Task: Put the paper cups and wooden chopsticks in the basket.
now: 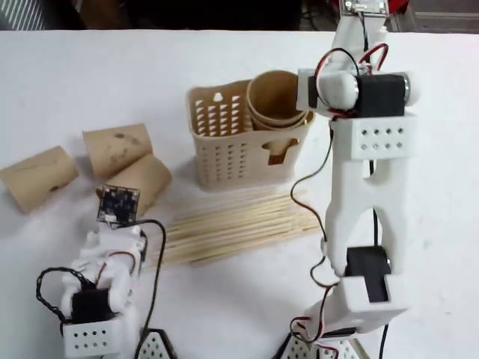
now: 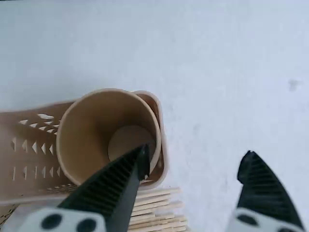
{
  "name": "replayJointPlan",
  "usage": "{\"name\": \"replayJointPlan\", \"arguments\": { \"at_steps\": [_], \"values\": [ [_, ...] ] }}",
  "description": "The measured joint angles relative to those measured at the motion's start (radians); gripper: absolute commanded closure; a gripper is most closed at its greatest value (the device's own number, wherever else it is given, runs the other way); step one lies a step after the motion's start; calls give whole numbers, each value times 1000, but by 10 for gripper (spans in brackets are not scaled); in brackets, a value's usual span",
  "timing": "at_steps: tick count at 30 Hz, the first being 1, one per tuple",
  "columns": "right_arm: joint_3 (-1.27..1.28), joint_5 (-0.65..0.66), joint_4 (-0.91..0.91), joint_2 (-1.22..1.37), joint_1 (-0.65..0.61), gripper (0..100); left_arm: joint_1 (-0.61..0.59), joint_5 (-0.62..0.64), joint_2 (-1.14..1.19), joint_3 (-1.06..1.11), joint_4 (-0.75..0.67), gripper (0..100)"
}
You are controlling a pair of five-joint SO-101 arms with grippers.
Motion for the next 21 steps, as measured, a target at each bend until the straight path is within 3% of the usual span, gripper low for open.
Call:
{"name": "replayJointPlan", "arguments": {
  "at_steps": [6,10,15,21],
  "values": [
    [12,0,0,-183,3,913,-132,-272,0,-3,-233,876],
    [114,0,0,-290,-2,930,-218,-304,0,-75,-247,876],
    [348,100,-17,-388,-40,953,-330,-345,-2,-264,-201,873],
    [724,160,-209,-528,-35,957,-423,-370,204,-486,-164,814]
  ]
}}
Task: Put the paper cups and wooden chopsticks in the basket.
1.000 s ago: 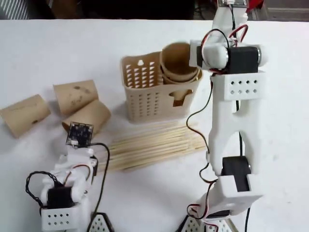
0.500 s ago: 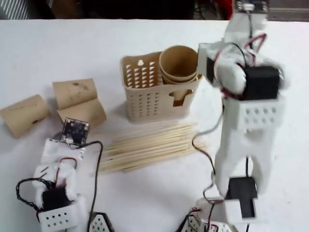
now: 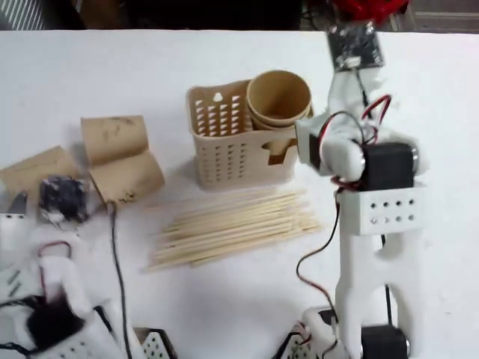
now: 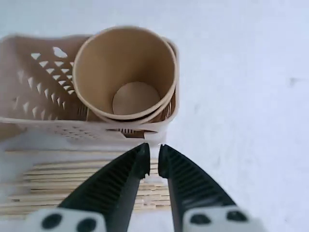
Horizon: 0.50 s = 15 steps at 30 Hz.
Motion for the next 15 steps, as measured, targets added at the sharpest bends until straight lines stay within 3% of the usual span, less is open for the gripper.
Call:
{"name": "replayJointPlan", "arguments": {
  "at_steps": [4,8,15],
  "values": [
    [261,32,-135,-117,11,954,-100,-20,322,-209,2,806],
    [459,40,-216,-226,31,953,-199,-31,723,-460,2,731],
    [733,41,-338,-371,37,953,-245,-23,1366,-865,89,714]
  ]
}}
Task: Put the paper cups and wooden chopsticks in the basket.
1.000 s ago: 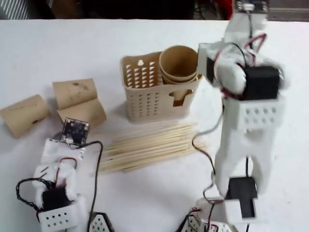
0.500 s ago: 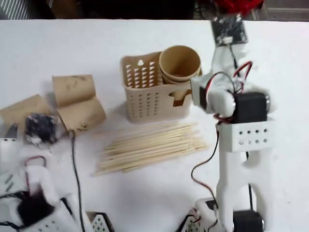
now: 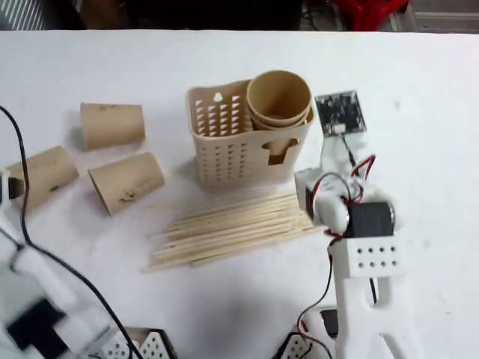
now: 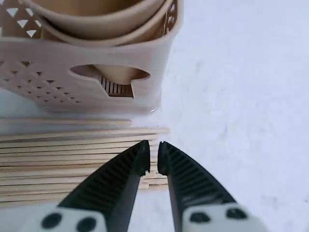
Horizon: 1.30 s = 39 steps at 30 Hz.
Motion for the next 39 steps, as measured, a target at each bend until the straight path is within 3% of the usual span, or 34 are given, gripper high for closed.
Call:
{"name": "replayJointPlan", "arguments": {
  "at_steps": [7,14,18,24,31,36,39],
  "values": [
    [206,3,-117,-112,0,953,18,140,379,-226,35,716],
    [261,38,-135,-157,-2,953,100,190,562,-304,35,717],
    [264,38,-135,-157,-2,953,129,206,571,-304,35,724],
    [264,38,-135,-157,-2,953,163,221,571,-318,35,887],
    [264,38,-135,-157,-2,953,209,229,571,-382,35,985],
    [284,38,-135,-158,-2,953,221,229,571,-473,46,980],
    [298,38,-137,-158,0,957,226,227,571,-586,138,980]
  ]
}}
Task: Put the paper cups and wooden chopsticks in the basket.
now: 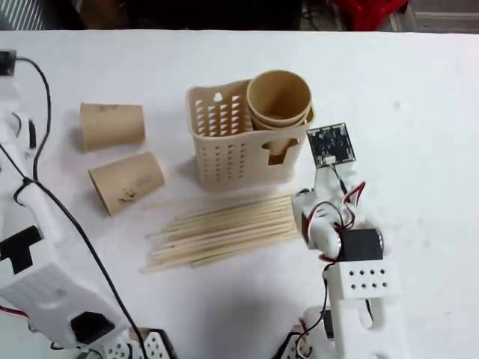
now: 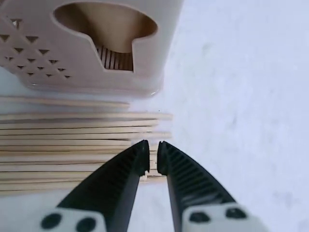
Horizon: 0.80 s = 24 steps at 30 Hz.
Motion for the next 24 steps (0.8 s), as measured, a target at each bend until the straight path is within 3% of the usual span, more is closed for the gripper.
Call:
{"name": "replayJointPlan", "arguments": {
  "at_steps": [4,8,11,15,24],
  "values": [
    [41,0,-40,0,5,985,52,-17,2,-249,221,980],
    [77,8,-100,0,55,982,186,-17,2,-608,480,981],
    [107,8,-121,0,106,982,301,11,-15,-829,537,980],
    [224,57,-198,-57,169,982,491,38,-104,-850,546,980],
    [496,183,-250,-364,216,978,1085,46,-186,-740,548,980]
  ]
}}
